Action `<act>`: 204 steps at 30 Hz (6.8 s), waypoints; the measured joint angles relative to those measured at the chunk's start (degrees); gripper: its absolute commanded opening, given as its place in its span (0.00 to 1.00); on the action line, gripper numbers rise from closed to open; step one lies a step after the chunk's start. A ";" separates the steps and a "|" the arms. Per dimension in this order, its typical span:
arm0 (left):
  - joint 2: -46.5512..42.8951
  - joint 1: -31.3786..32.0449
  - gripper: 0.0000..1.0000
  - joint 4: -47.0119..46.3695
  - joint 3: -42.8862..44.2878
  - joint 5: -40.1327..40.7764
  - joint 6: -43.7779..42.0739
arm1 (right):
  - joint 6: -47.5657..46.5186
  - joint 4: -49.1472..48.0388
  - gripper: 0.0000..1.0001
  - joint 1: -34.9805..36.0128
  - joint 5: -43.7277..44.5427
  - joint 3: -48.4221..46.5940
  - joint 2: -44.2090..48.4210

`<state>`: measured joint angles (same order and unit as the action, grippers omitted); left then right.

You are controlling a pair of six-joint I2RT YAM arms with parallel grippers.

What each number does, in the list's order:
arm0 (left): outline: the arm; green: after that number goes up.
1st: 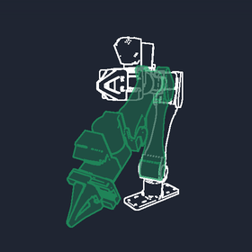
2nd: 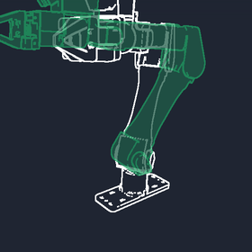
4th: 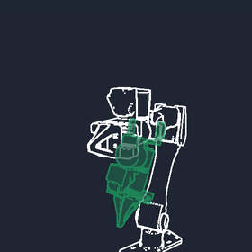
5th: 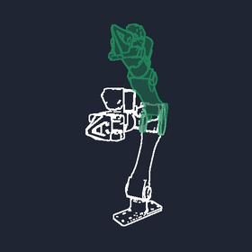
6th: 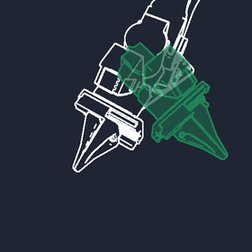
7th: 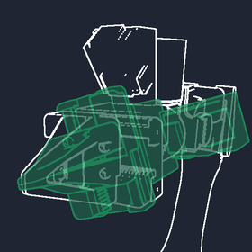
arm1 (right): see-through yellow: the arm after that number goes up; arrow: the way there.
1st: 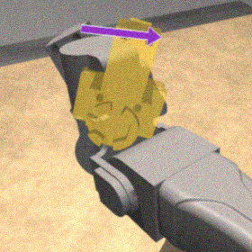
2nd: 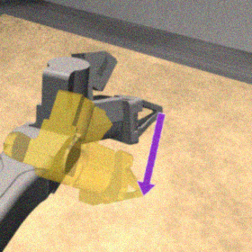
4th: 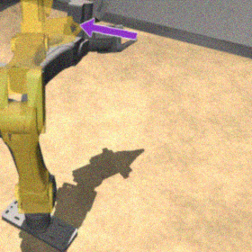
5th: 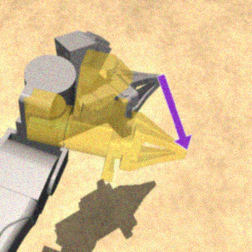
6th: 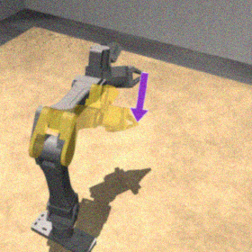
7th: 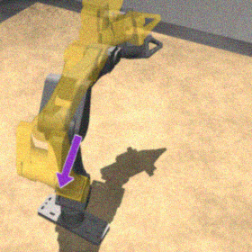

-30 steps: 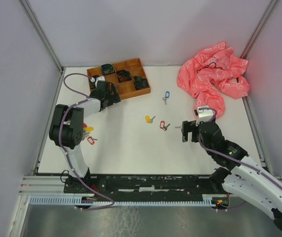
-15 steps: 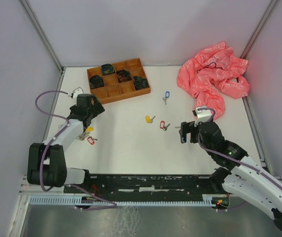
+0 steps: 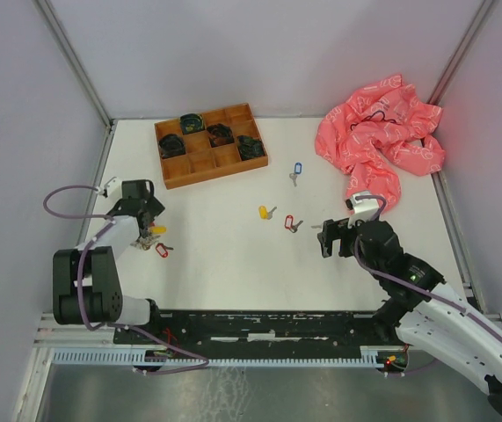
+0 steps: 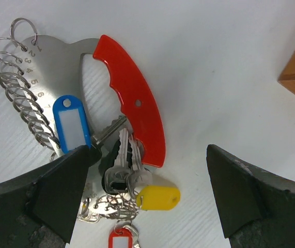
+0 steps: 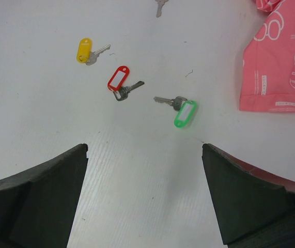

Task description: Put the keys on the keyring

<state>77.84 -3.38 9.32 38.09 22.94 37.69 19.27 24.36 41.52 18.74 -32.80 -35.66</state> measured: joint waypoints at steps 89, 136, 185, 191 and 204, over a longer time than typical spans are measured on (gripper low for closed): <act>-3.08 29.83 0.74 5.31 0.44 -1.36 -1.90 | -1.60 -0.37 1.00 0.00 -7.17 -3.52 -13.46; -2.32 47.52 0.75 3.08 1.75 -15.41 2.25 | -2.16 -1.03 1.00 0.00 -11.80 -3.76 -17.53; -4.15 49.22 0.57 10.23 -4.07 -13.40 3.15 | -4.13 -7.96 0.90 0.00 -30.42 -12.24 -39.60; -5.42 45.57 0.54 10.08 -4.63 -10.88 3.19 | -4.11 -11.02 0.80 1.33 -35.17 -14.56 -48.26; -6.29 45.07 0.47 5.27 -6.93 -10.58 3.26 | 0.42 -19.61 0.78 4.50 -42.56 -20.76 -64.57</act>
<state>71.55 41.69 14.59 31.16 12.36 40.95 19.68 4.75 46.02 -23.81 -53.56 -100.22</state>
